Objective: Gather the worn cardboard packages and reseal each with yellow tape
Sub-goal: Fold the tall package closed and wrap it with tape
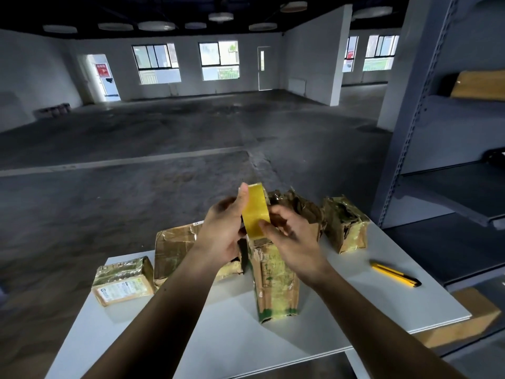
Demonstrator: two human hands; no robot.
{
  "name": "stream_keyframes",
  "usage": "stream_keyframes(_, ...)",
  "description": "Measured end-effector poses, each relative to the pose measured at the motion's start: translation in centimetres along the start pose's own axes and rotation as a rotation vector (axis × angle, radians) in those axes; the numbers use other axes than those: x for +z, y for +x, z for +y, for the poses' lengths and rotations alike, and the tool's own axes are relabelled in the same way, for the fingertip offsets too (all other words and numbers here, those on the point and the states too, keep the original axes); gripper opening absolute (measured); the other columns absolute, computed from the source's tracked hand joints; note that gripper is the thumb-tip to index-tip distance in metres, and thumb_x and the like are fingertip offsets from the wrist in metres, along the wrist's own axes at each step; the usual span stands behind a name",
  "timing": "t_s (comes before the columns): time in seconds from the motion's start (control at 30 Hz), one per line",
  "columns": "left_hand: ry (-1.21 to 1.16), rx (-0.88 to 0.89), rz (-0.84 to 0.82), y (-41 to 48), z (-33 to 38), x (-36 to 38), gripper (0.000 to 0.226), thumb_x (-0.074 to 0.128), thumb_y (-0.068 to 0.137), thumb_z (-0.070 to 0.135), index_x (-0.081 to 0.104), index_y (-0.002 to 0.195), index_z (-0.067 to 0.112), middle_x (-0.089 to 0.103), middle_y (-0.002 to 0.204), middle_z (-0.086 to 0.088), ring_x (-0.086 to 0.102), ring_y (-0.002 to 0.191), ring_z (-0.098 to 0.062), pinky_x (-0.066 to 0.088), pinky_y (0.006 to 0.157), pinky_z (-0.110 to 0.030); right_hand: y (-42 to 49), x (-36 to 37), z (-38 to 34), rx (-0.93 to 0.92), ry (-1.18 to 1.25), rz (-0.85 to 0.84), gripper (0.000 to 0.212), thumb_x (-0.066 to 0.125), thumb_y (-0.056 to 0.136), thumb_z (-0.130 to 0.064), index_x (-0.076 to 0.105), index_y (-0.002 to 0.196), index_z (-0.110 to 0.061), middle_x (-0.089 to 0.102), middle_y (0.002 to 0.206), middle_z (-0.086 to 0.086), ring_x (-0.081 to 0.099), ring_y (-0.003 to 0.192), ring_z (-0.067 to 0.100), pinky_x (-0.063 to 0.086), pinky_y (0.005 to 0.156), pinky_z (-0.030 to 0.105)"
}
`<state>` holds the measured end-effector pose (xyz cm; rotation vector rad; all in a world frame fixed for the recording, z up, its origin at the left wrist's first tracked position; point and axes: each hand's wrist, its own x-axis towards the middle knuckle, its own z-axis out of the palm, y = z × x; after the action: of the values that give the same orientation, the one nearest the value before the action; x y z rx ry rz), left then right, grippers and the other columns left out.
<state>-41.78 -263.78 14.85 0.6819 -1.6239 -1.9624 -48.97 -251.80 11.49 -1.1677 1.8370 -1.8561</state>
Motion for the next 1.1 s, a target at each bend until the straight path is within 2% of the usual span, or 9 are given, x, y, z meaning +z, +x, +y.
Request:
stream_keyframes(0.07,0.458,0.189,0.036,0.7,-0.5,-0.4,0.042,0.059,0.09,0.058,0.067,0.092,0.017,0.071,0.082,0.002,0.068,0.079,-0.016,0.053,0.069,-0.021,0.0,0.0,0.2,0.007,0.003,0.022,0.015,0.057,0.099,-0.013,0.068,0.108,-0.019,0.071,0.098,-0.004,0.066,0.09,0.006,0.051,0.077,0.015)
stream_keyframes(0.13,0.787,0.49,0.076,1.2,-1.0,-1.0,0.038,0.059,0.092,0.051,0.065,0.115,0.021,0.062,0.103,0.008,0.062,0.097,-0.009,0.046,0.081,-0.016,0.0,0.1,0.4,0.013,0.015,0.036,0.015,0.056,0.099,-0.01,0.068,0.107,-0.014,0.07,0.097,0.001,0.065,0.085,0.006,0.051,0.073,0.015)
stream_keyframes(0.23,0.952,0.766,-0.02,2.1,-1.7,-1.8,0.035,0.059,0.094,0.045,0.067,0.125,0.028,0.06,0.119,0.01,0.057,0.113,-0.012,0.044,0.102,-0.038,0.0,0.1,0.8,-0.006,-0.024,0.036,0.011,0.057,0.099,-0.01,0.067,0.104,-0.011,0.069,0.092,0.003,0.063,0.08,0.004,0.051,0.07,0.017)
stream_keyframes(0.33,1.067,0.896,0.05,2.0,-2.4,-2.4,0.032,0.054,0.094,0.045,0.072,0.116,0.032,0.065,0.119,0.013,0.06,0.108,-0.016,0.047,0.092,-0.044,0.0,0.0,1.0,-0.011,-0.068,0.014,0.012,0.056,0.099,-0.009,0.067,0.103,-0.009,0.068,0.09,0.0,0.061,0.077,-0.002,0.048,0.068,0.013)
stream_keyframes(0.43,0.935,1.026,0.047,1.6,-3.0,-2.8,0.018,0.068,0.092,0.026,0.078,0.105,0.018,0.07,0.106,0.007,0.066,0.094,-0.011,0.054,0.083,-0.035,-0.2,0.4,1.3,0.023,-0.104,-0.002,0.013,0.057,0.099,-0.011,0.068,0.104,-0.011,0.069,0.094,0.007,0.062,0.079,0.009,0.048,0.068,0.017)
stream_keyframes(0.6,0.832,0.952,-0.031,1.1,-3.4,-3.9,0.009,0.073,0.088,0.023,0.076,0.092,0.015,0.068,0.095,0.008,0.066,0.087,-0.007,0.053,0.081,-0.025,-1.0,1.1,1.6,0.096,-0.19,-0.014,0.012,0.056,0.099,-0.014,0.068,0.1,-0.013,0.068,0.088,0.006,0.062,0.078,0.017,0.05,0.07,0.027)
stream_keyframes(0.8,0.718,0.663,-0.233,1.1,-3.9,-5.6,0.013,0.075,0.086,0.018,0.067,0.087,0.028,0.067,0.09,0.014,0.063,0.083,0.0,0.045,0.076,-0.013,-3.2,2.6,1.4,0.068,-0.245,-0.019,0.01,0.054,0.097,-0.002,0.064,0.095,-0.001,0.062,0.083,0.011,0.057,0.074,0.013,0.047,0.065,0.028)
stream_keyframes(0.9,0.791,0.673,-0.246,0.4,-3.5,-6.1,0.013,0.068,0.091,0.017,0.06,0.09,0.027,0.06,0.085,0.016,0.056,0.078,0.009,0.036,0.07,-0.003,-4.0,3.5,0.2,0.064,-0.175,-0.012,0.012,0.053,0.096,-0.005,0.063,0.089,-0.007,0.059,0.077,0.001,0.056,0.071,0.003,0.044,0.062,0.018)
stream_keyframes(1.1,1.021,0.862,-0.166,-2.0,-0.9,-5.5,0.008,0.055,0.097,0.018,0.058,0.097,0.01,0.051,0.094,0.003,0.047,0.084,-0.012,0.033,0.074,-0.022,-5.0,3.8,-2.3,-0.011,-0.188,0.019,0.011,0.054,0.098,-0.003,0.064,0.093,-0.002,0.061,0.077,0.0,0.056,0.068,0.005,0.046,0.062,0.02)
